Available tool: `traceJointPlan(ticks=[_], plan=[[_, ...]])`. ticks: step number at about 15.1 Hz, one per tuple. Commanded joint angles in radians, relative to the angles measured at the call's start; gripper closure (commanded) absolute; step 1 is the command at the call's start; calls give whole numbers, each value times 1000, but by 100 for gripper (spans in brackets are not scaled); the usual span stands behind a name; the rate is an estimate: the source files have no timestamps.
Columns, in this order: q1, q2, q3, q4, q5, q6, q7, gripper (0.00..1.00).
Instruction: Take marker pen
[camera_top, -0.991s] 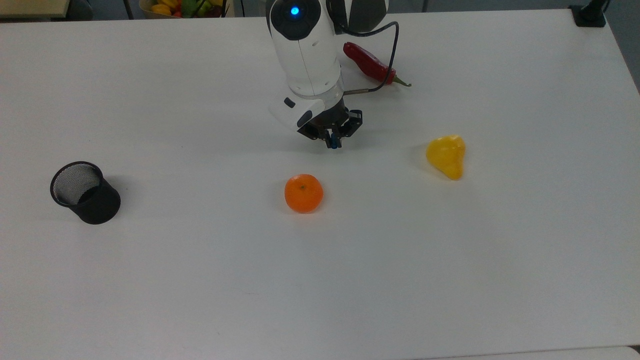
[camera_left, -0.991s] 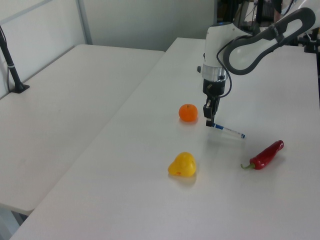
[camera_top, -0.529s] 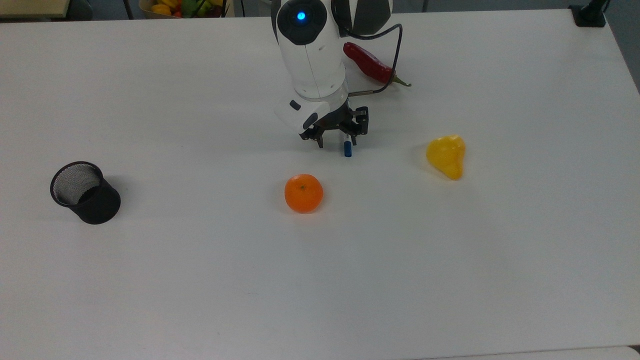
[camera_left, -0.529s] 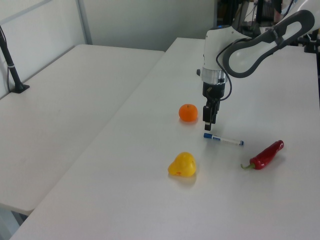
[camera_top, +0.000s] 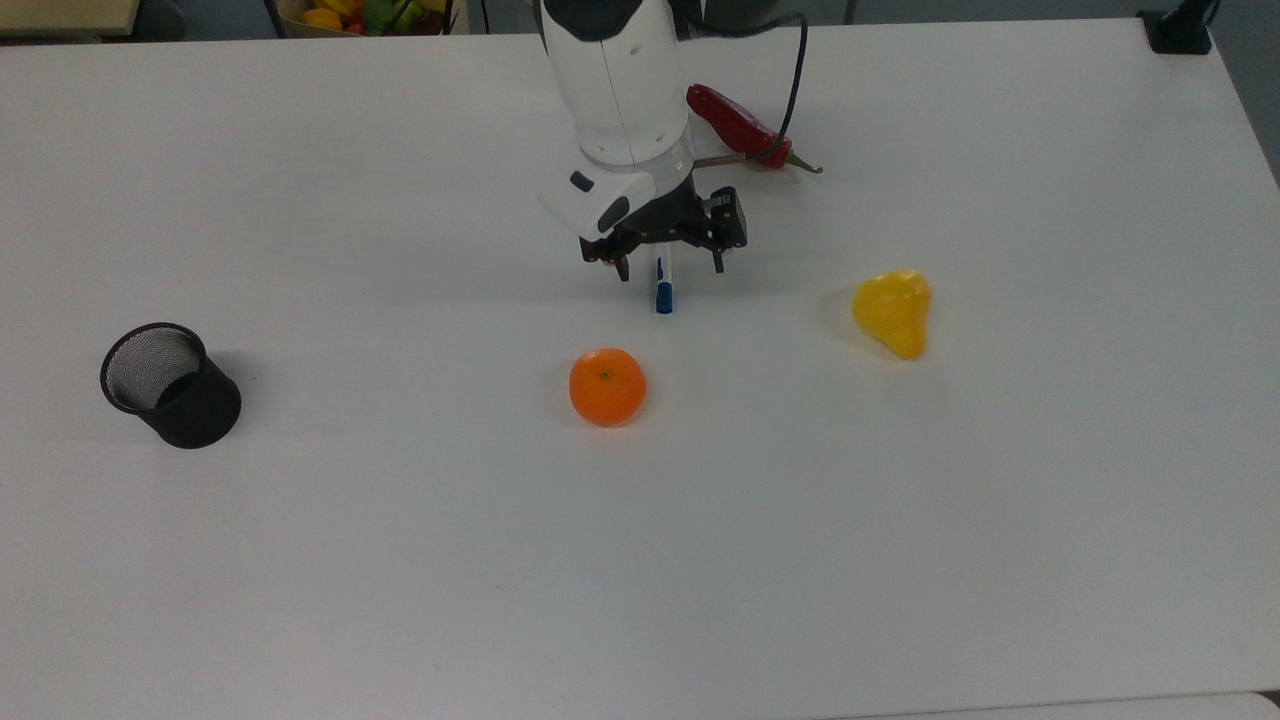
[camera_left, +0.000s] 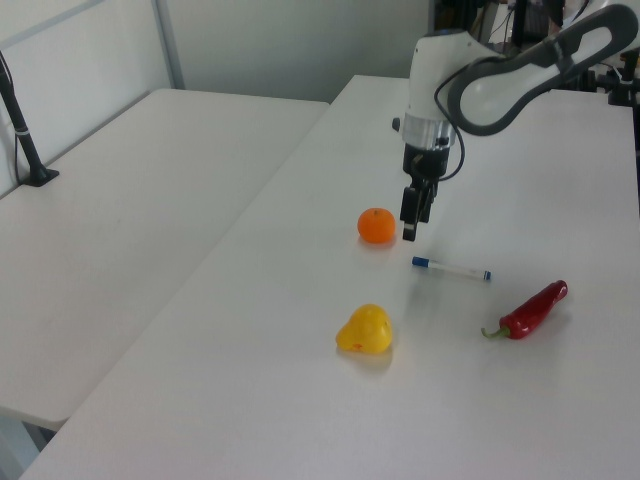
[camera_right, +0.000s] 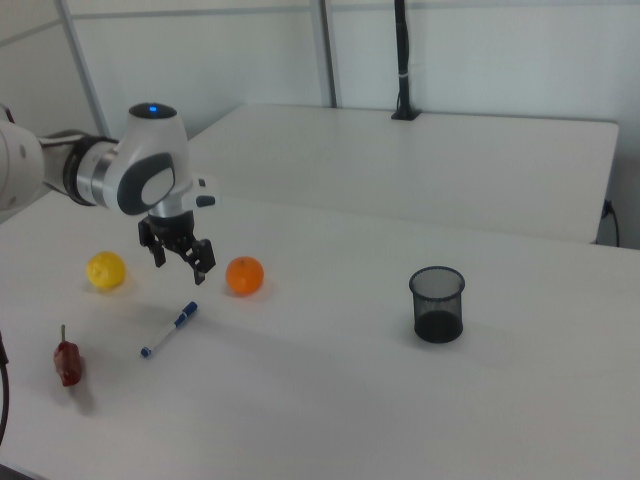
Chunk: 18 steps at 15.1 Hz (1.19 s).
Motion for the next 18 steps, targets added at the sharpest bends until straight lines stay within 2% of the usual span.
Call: traceJointPlan(ticks=[1,6,11,13,18], plan=[[-29,-94,-14,58,-7,-193,-1,0],[-89,-228,-25,98,-6,-330,51,0],[-98,-280,-103,236,-21,-589,158,0],[-98,-283,-113,281,-41,-666,173,0],[-63,-323,-126,277,-53,-668,146,0]])
